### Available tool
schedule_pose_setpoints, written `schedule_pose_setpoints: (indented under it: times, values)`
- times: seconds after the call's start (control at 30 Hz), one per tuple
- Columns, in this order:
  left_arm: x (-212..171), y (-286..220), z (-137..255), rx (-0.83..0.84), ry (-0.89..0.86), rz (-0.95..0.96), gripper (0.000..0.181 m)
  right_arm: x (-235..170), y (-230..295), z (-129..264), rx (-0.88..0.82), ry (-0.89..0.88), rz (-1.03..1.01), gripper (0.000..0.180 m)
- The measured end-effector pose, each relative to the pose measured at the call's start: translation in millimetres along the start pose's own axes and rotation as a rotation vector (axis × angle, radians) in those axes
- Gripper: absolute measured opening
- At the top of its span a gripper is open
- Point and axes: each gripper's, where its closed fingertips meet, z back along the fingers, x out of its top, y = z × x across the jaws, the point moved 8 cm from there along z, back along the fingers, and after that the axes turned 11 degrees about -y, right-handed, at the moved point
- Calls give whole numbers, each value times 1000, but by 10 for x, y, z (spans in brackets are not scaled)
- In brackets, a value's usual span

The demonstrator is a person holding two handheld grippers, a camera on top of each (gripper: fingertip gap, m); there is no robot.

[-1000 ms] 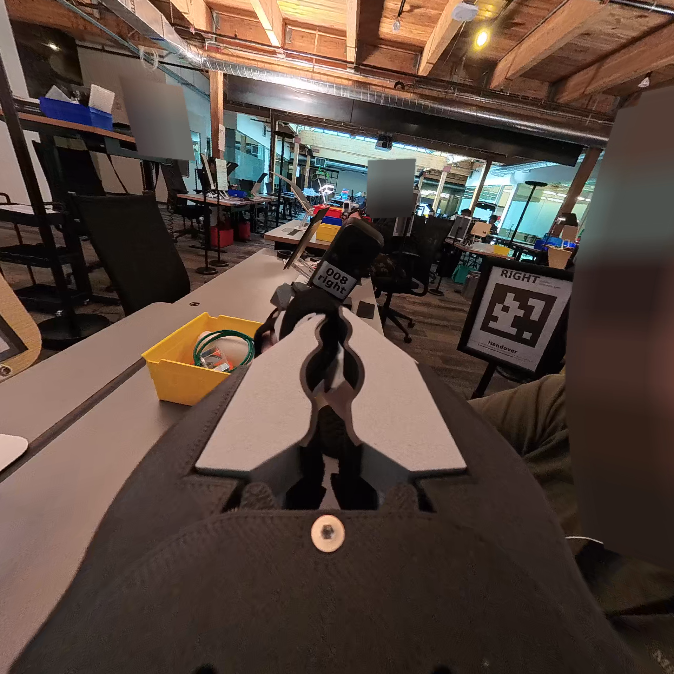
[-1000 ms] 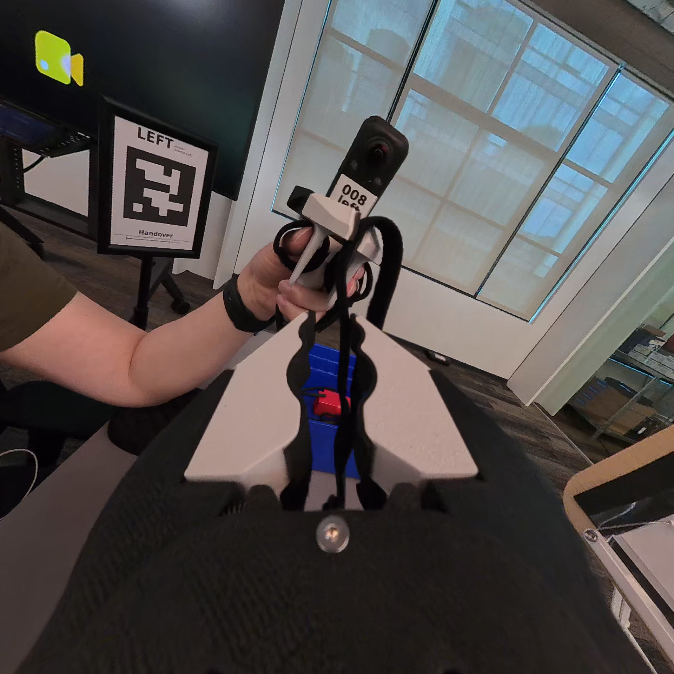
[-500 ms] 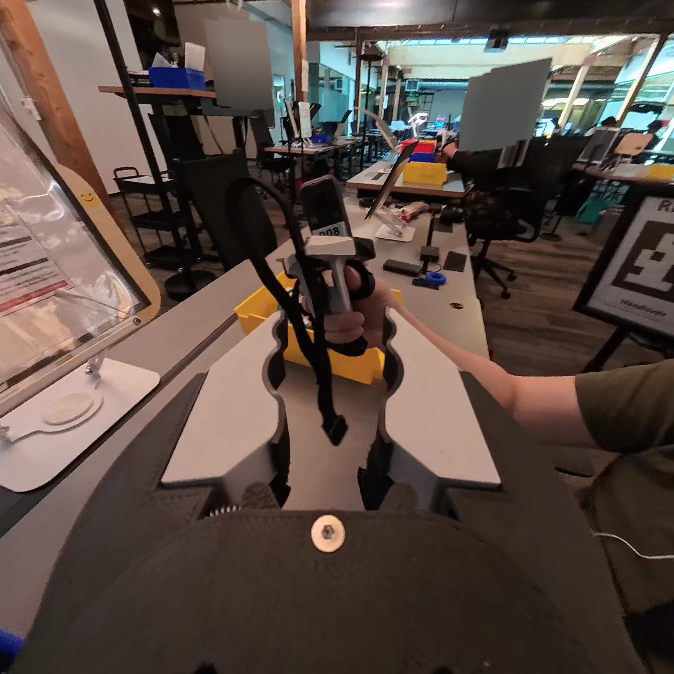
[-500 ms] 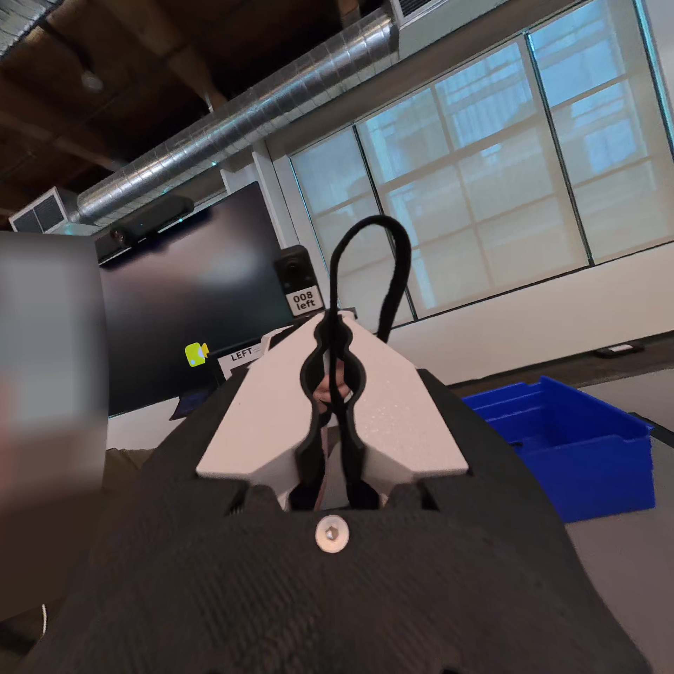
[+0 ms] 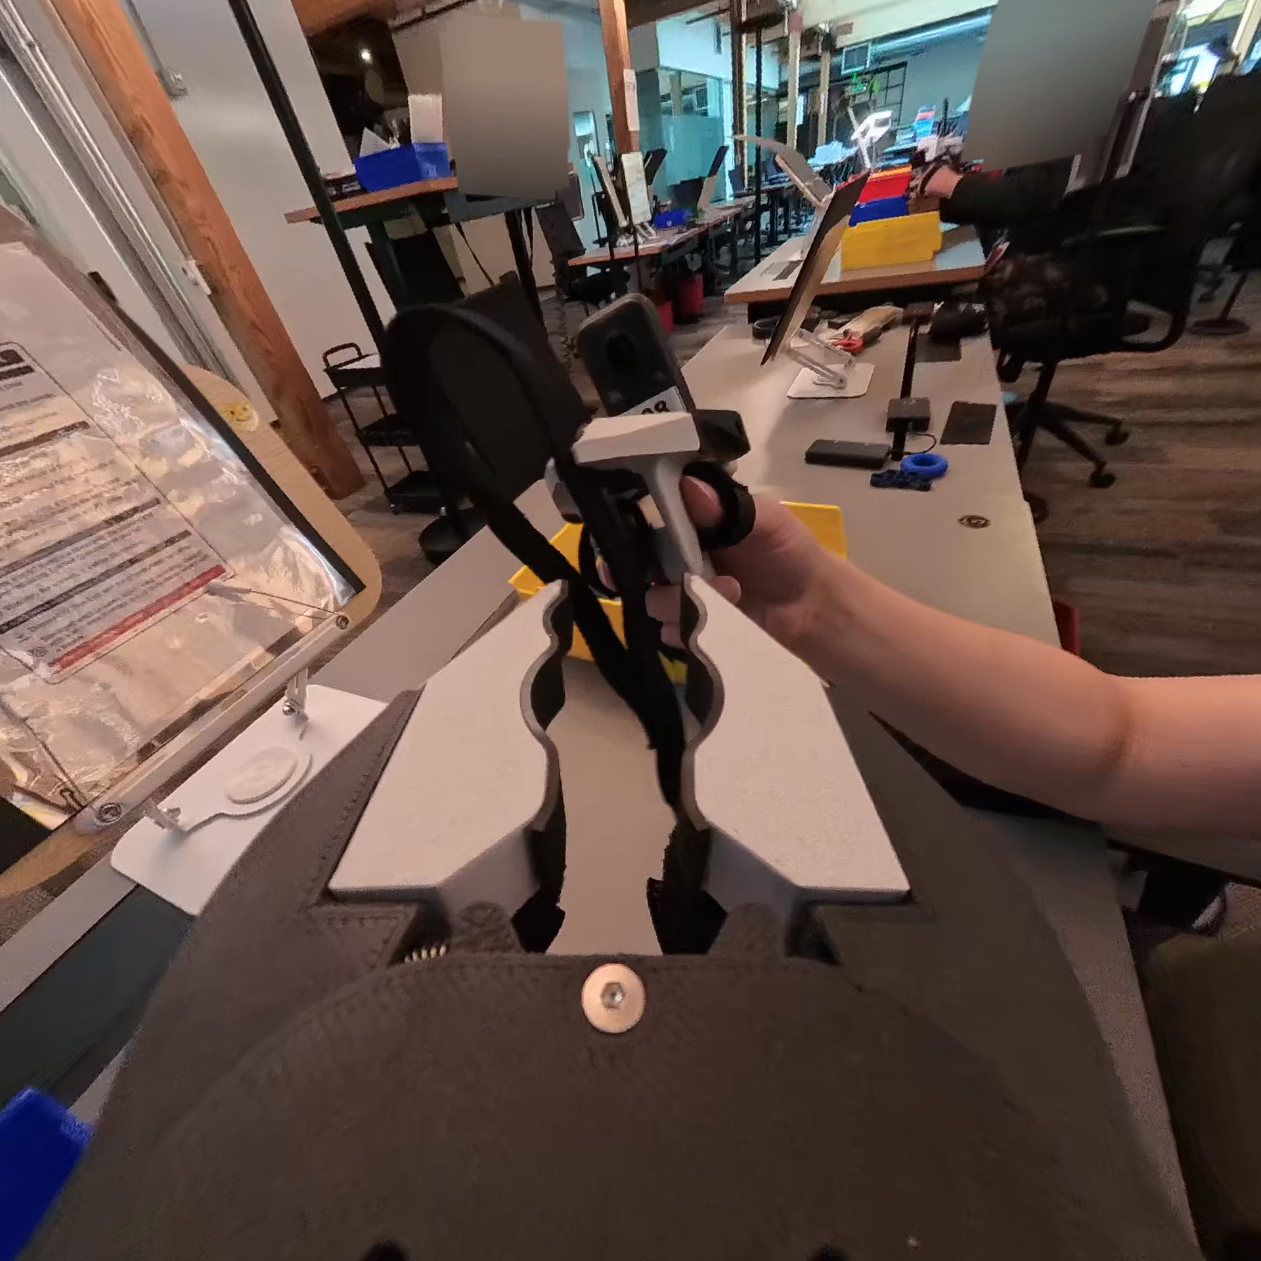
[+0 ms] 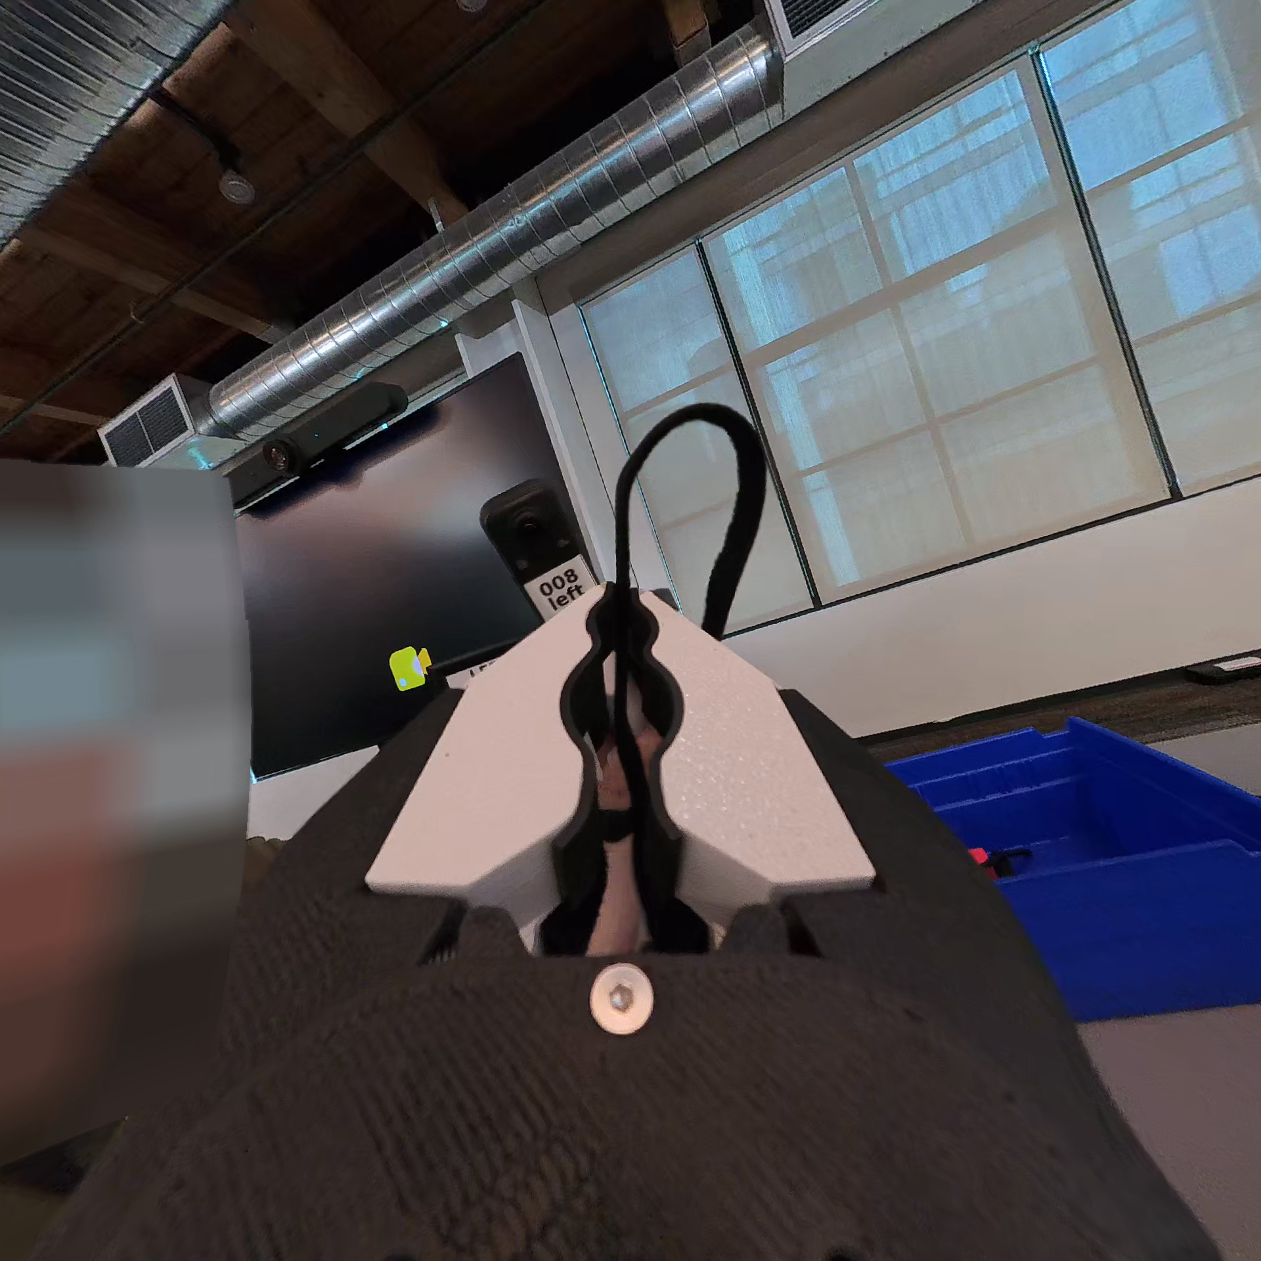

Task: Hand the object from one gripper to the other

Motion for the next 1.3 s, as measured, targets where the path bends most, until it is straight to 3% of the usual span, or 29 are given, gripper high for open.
schedule_pose_setpoints:
  times: [0.2,0.4,0.43,0.5,0.53,0.67,0.8,0.9,1.07,1.3]
  values:
    - [-59,-27,-84,-8,19,-17,25,-40,58,-57,15,35,19,0]
    - [-76,-42,-93,5,33,-67,0,-48,113,-99,21,50,79,1]
    - [-66,-27,-82,19,31,-69,0,-43,138,-118,12,51,128,13]
    - [-25,28,-33,58,3,-58,0,-18,217,-162,-35,59,290,47]
    - [2,64,5,71,-18,-36,0,-7,281,-172,-50,69,406,51]
    - [126,269,232,90,-171,183,0,-24,518,-172,-92,134,940,54]
    - [162,448,439,-61,-317,538,0,-247,465,-159,-145,369,1421,50]
    - [135,544,492,-137,-383,673,0,-480,305,-170,-164,551,1694,49]
    - [30,592,408,-129,-352,720,0,-745,291,-331,-148,481,1953,57]
    - [-36,565,326,-135,-300,736,0,-936,365,-432,-91,530,2162,46]
